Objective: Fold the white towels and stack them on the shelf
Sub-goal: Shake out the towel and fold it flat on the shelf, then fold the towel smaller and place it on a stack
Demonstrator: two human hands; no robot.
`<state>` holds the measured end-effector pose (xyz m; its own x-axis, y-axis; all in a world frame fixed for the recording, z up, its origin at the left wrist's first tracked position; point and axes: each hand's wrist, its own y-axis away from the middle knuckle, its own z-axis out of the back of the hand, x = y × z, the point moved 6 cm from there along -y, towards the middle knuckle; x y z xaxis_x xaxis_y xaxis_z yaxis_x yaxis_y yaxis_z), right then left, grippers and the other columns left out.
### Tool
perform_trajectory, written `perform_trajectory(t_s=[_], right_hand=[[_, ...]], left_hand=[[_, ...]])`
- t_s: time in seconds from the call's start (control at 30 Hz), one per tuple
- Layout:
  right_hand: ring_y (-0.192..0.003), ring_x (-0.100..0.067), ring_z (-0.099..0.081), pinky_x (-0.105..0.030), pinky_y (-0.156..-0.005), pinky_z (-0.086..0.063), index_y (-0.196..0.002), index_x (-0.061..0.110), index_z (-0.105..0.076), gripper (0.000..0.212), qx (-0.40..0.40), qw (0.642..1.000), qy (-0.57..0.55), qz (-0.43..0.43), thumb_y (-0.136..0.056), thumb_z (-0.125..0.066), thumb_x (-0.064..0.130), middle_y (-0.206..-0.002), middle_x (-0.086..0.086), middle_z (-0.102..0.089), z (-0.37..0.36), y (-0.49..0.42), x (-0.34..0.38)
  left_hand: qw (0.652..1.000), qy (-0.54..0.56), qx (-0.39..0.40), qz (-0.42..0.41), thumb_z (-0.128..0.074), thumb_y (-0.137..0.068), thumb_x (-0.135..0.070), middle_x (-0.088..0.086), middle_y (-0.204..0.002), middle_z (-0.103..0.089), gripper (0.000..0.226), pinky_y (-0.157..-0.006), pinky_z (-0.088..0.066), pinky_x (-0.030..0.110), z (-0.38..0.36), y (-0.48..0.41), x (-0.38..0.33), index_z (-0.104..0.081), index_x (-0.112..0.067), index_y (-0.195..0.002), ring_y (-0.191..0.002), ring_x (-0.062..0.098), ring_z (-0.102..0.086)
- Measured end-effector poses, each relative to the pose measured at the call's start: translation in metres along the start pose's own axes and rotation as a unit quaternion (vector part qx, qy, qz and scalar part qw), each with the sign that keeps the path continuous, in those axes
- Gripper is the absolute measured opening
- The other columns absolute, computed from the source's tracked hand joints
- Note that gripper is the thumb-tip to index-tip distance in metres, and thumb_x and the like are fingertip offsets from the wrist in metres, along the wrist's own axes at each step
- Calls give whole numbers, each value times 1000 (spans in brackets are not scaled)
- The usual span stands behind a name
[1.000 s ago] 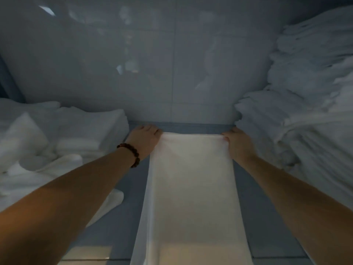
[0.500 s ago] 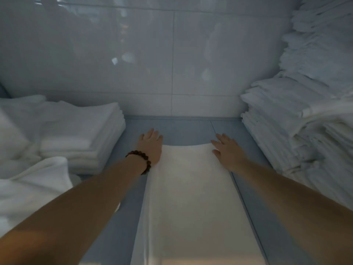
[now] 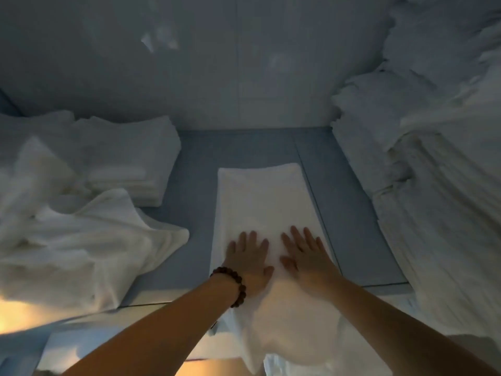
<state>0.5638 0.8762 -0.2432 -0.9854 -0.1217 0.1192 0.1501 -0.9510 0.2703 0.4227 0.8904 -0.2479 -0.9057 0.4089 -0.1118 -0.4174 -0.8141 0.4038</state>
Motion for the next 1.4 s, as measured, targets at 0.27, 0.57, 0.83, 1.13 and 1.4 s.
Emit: perform_trajectory(t_s=[0.27, 0.57, 0.83, 1.13, 1.4], right_hand=[[-144, -26, 19, -47, -118, 7, -149, 30, 9, 64, -64, 997, 37, 0, -94, -11, 58, -158, 1, 15, -4, -42, -16], [-146, -24, 9, -46, -119, 1, -149, 31, 4, 63, -108, 993, 41, 11, -94, -13, 58, -159, 3, 8, 25, -133, -46], [-147, -25, 7, -46, -119, 0, -150, 28, 2, 62, -71, 997, 40, -13, -96, -14, 55, -160, 0, 7, 34, -157, -49], [-119, -6, -50, -21, -100, -35, -119, 24, -61, 32, 16, 948, -309, 72, -93, -51, 40, -128, 7, -57, 49, -45, 15], [-84, -19, -61, -33, -73, -48, -94, 14, -64, 16, -22, 969, -233, 81, -81, -59, 23, -90, -2, -67, 56, -3, 44]], left_hand=[[997, -49, -63, -17, -10, -88, -67, 5, -153, 27, 74, -111, 13, 58, 3, -42, 27, 21, -30, -144, -139, 30, 27], [995, -47, -90, -4, -7, -84, -72, 2, -155, 22, 76, -110, 13, 56, 42, -134, 56, 18, -33, -144, -141, 27, 22], [998, 10, -53, -32, -25, -95, -56, 1, -157, 14, 67, -116, 7, 45, 66, -139, 63, 5, -29, -149, -144, 20, 13], [954, 260, -149, -10, -34, -98, -8, 7, -140, -46, 40, -106, -25, 22, 54, -16, 88, -44, -13, -136, -128, 21, -42], [936, 324, -130, -38, -34, -90, 5, 7, -126, -46, 54, -80, -40, 13, 41, 20, 68, -38, -18, -138, -103, 16, -54]])
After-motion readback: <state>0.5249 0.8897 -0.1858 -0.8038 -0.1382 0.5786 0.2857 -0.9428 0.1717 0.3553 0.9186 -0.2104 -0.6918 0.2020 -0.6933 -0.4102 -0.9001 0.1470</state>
